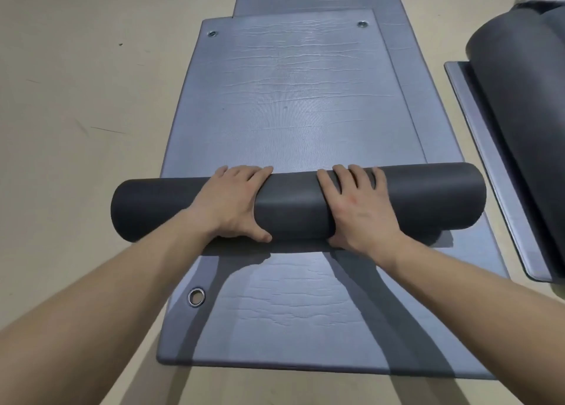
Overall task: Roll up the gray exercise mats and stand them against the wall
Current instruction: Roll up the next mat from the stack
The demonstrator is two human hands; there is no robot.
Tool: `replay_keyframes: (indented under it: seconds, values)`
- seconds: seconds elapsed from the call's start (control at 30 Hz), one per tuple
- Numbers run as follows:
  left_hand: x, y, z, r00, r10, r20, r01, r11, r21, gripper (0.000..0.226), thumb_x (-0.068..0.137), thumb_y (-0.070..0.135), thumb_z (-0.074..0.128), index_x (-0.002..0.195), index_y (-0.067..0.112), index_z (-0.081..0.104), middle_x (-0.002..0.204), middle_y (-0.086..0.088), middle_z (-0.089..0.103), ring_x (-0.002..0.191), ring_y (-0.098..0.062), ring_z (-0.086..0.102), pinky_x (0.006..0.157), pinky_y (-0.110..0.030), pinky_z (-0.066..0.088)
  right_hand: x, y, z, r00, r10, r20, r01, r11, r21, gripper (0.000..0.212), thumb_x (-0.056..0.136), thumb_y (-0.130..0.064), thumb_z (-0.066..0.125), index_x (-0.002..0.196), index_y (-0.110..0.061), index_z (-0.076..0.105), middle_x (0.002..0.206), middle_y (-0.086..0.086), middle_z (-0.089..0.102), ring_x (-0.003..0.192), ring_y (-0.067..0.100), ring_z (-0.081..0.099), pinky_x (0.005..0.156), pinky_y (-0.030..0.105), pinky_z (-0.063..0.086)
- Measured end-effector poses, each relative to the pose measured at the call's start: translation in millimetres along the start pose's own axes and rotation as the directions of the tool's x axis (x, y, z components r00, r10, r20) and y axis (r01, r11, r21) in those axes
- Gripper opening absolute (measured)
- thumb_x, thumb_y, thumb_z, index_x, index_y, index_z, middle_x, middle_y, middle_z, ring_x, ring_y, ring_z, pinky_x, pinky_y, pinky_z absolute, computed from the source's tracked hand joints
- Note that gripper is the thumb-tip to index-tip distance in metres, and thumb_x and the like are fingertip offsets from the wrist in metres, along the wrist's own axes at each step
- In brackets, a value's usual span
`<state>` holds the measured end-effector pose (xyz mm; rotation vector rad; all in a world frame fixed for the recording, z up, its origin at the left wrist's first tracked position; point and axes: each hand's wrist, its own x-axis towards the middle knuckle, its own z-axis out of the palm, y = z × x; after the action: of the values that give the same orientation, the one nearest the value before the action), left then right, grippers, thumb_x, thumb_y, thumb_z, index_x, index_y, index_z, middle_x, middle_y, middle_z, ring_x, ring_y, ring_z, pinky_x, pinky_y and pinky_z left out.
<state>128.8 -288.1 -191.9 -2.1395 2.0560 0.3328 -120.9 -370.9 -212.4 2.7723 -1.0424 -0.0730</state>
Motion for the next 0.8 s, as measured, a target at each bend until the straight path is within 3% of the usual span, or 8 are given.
replay_keyframes:
  seconds: [0.1,0.2,0.4,0.47,0.53,0.63,0.7,0.8]
  values:
    - [-17,10,27,0.978,-0.062,-0.198,0.094,0.983,0.157,0.133,0.052,0.086,0.071,0.158,0.023,0.021,0.153,-0.007,0.041,0.138,-0.032,0.041,0.116,-0.052,0.031,28,16,-17,0.987,-0.078,0.144,0.073,0.997,0.036,0.121,0.043,-0.071,0.080,0.144,-0.022,0.035,0.130,0.005,0.054,0.113,0.032,0.055,0.098,0.049,0.041]
    - [-11,16,27,0.958,-0.125,-0.258,0.162,0.978,0.130,0.124,0.050,0.081,0.076,0.151,0.025,0.030,0.145,-0.006,0.049,0.128,-0.033,0.049,0.110,-0.050,0.036,60,30,-38,0.937,-0.129,0.326,0.088,0.986,0.139,0.114,0.046,-0.078,0.079,0.140,-0.027,0.040,0.119,0.000,0.057,0.099,0.028,0.062,0.080,0.039,0.049]
    - [-22,22,-16,0.995,-0.046,0.084,0.041,0.997,0.068,0.109,0.049,0.084,0.072,0.138,0.032,0.037,0.113,0.005,0.059,0.098,-0.024,0.060,0.076,-0.037,0.048,43,30,-65,0.789,-0.202,0.580,-0.029,0.931,0.364,0.101,0.048,-0.071,0.089,0.133,-0.031,0.051,0.106,-0.011,0.063,0.098,0.020,0.062,0.084,0.036,0.051]
    - [-32,24,-18,0.985,-0.005,0.171,-0.007,0.997,0.071,0.108,0.048,0.084,0.073,0.137,0.034,0.037,0.108,0.008,0.059,0.095,-0.021,0.059,0.075,-0.036,0.050,10,23,-57,0.816,-0.183,0.549,-0.046,0.925,0.376,0.114,0.051,-0.075,0.084,0.146,-0.033,0.039,0.123,-0.008,0.059,0.112,0.022,0.059,0.095,0.039,0.049]
    - [-31,24,-21,0.976,-0.001,0.218,-0.007,0.999,0.035,0.110,0.048,0.083,0.076,0.139,0.035,0.037,0.110,0.009,0.060,0.095,-0.020,0.059,0.075,-0.036,0.049,-23,9,-40,0.938,-0.082,0.337,-0.003,0.969,0.246,0.130,0.047,-0.081,0.077,0.155,-0.027,0.026,0.139,0.001,0.051,0.125,0.029,0.053,0.109,0.049,0.040]
    - [-17,16,-29,0.953,-0.015,0.304,0.041,0.996,-0.079,0.115,0.046,0.079,0.083,0.143,0.036,0.037,0.120,0.009,0.063,0.104,-0.021,0.061,0.082,-0.037,0.048,-45,-3,-14,0.997,-0.025,0.075,0.019,0.996,0.082,0.134,0.040,-0.069,0.085,0.152,-0.016,0.032,0.138,0.012,0.050,0.122,0.036,0.052,0.106,0.059,0.037]
    - [-16,15,-27,0.954,-0.012,0.300,0.045,0.994,-0.103,0.123,0.048,0.081,0.082,0.150,0.037,0.030,0.133,0.006,0.057,0.116,-0.024,0.058,0.095,-0.041,0.049,-37,1,-17,0.992,-0.044,0.115,0.035,0.996,0.084,0.129,0.043,-0.069,0.080,0.151,-0.019,0.031,0.138,0.009,0.050,0.121,0.034,0.052,0.104,0.055,0.039]
    - [-28,26,-9,0.999,-0.031,0.030,0.029,0.997,0.073,0.131,0.051,0.087,0.072,0.157,0.027,0.024,0.148,-0.001,0.045,0.130,-0.029,0.048,0.111,-0.045,0.038,-8,16,-37,0.946,-0.089,0.310,0.037,0.985,0.170,0.128,0.047,-0.078,0.074,0.153,-0.026,0.023,0.140,0.002,0.049,0.121,0.029,0.053,0.103,0.049,0.043]
